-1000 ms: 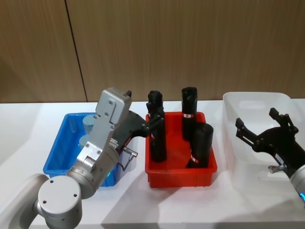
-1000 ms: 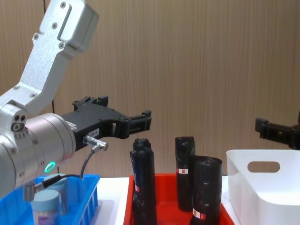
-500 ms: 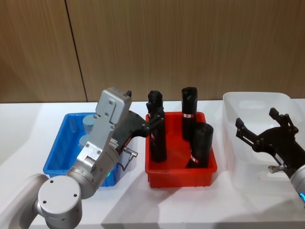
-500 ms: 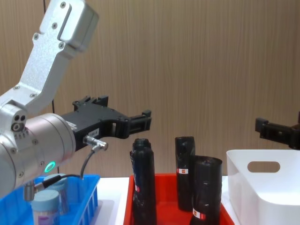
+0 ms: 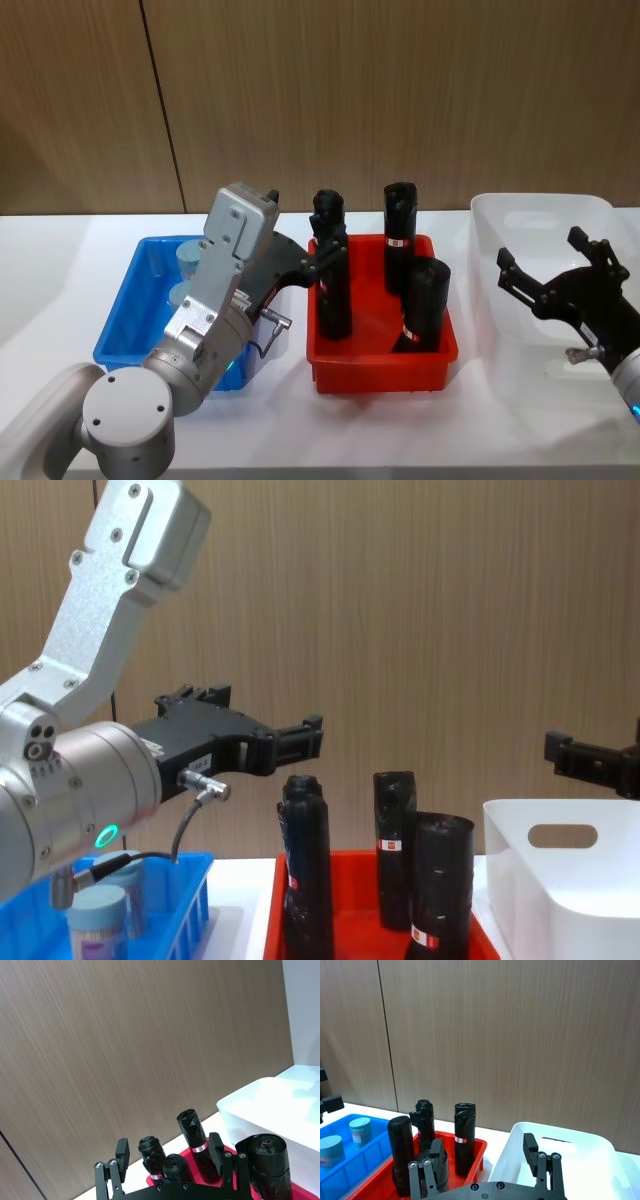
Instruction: Pick the cotton swabs from the blue box and place them into the white box.
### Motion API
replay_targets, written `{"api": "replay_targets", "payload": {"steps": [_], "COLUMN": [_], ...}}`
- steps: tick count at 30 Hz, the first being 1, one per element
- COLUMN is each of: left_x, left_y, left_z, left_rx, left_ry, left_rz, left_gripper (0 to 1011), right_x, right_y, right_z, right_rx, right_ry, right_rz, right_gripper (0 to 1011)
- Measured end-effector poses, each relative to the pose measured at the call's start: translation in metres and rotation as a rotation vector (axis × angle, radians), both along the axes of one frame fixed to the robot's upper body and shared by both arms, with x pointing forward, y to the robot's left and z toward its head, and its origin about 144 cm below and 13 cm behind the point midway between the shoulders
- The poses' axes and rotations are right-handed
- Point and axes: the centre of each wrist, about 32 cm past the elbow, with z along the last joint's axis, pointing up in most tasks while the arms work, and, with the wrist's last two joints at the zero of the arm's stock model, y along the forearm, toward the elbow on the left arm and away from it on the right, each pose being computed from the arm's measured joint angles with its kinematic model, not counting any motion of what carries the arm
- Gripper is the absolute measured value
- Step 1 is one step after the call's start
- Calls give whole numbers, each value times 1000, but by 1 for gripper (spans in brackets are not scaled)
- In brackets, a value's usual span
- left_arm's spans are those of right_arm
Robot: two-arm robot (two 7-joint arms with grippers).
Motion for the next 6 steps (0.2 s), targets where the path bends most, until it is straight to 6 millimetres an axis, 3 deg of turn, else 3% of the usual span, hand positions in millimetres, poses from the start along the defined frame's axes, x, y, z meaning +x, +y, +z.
{"api": "replay_targets", "payload": {"steps": [6], "left_x": [0], "left_y": [0], "left_z": [0], "left_rx": [0], "left_ry": [0], "left_rz": [0], "left_gripper": [1004], "right_x": [0], "right_y": [0], "right_z": [0], "right_rx": [0], "right_ry": [0], "right_rz": [0], "right_gripper": [1002]}}
